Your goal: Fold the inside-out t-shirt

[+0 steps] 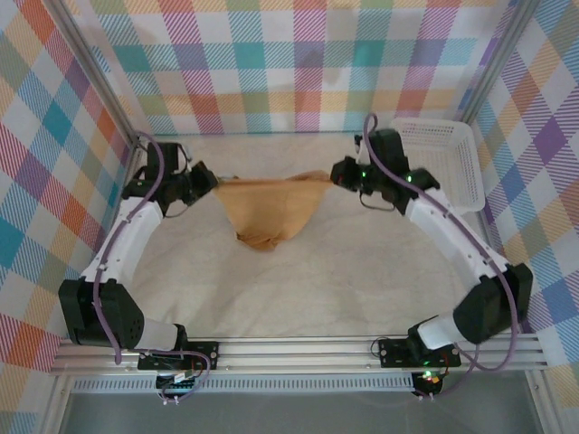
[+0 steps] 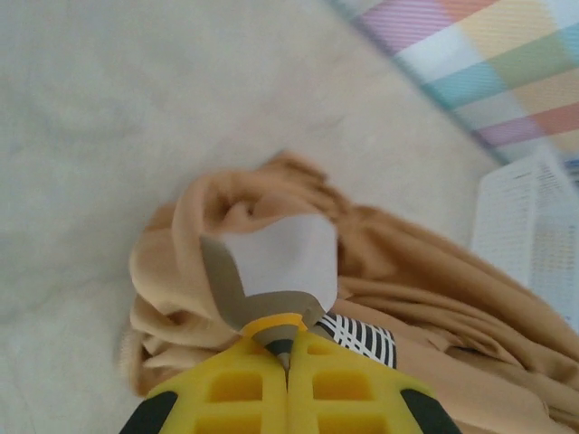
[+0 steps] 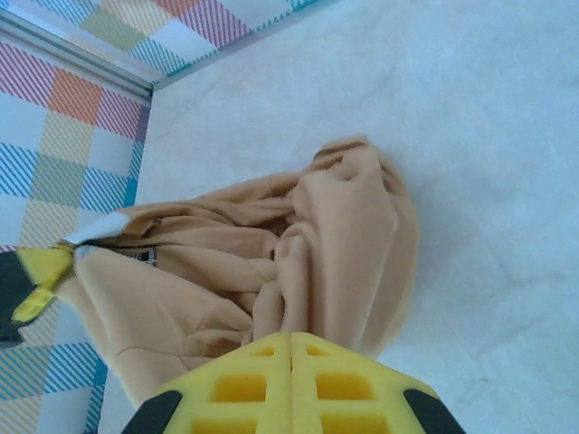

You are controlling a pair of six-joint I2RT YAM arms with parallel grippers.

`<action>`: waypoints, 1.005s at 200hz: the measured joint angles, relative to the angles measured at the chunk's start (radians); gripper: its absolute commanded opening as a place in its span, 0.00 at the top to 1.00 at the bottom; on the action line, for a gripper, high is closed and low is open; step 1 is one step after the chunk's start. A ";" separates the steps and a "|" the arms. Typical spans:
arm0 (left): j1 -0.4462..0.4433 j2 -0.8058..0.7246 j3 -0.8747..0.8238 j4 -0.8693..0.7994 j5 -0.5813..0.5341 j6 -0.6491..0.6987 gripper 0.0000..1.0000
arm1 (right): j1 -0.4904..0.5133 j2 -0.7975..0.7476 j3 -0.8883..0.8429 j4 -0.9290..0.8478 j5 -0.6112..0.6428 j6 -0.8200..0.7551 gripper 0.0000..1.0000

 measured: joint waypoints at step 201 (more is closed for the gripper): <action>-0.484 0.166 -0.069 0.035 -0.305 0.042 0.28 | 0.154 0.380 -0.079 0.005 0.063 0.034 0.58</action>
